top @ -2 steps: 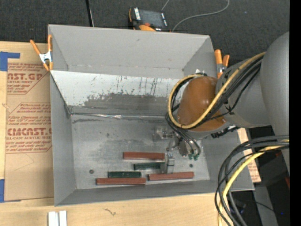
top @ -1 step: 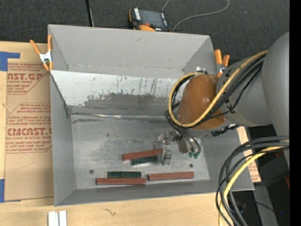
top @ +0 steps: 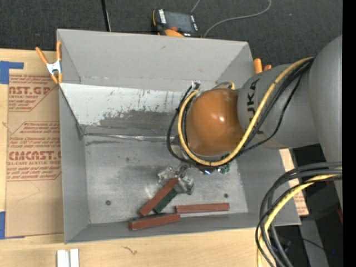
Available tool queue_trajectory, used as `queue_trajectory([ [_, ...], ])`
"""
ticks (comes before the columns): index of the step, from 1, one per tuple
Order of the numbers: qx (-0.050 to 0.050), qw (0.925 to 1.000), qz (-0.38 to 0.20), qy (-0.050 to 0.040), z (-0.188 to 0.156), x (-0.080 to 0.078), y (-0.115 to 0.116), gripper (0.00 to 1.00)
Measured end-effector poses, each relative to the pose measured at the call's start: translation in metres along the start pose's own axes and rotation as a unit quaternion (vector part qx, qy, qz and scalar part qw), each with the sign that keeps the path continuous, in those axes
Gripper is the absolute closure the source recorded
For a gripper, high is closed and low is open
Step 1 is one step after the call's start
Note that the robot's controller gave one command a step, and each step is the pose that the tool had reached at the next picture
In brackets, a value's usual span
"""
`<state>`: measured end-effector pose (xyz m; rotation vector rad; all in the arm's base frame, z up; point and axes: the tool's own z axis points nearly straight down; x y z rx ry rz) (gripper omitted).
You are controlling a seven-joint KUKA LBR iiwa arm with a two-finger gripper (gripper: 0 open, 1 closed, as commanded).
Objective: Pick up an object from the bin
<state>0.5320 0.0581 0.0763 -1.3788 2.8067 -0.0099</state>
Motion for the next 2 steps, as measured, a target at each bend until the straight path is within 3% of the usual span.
queue_trajectory([
  [1, 0.005, 0.9709, -0.239, -0.0026, -0.001, -0.016, 0.021, 1.00],
  [2, -0.004, 0.9602, -0.279, 0.0003, -0.135, -0.011, 0.018, 1.00],
])
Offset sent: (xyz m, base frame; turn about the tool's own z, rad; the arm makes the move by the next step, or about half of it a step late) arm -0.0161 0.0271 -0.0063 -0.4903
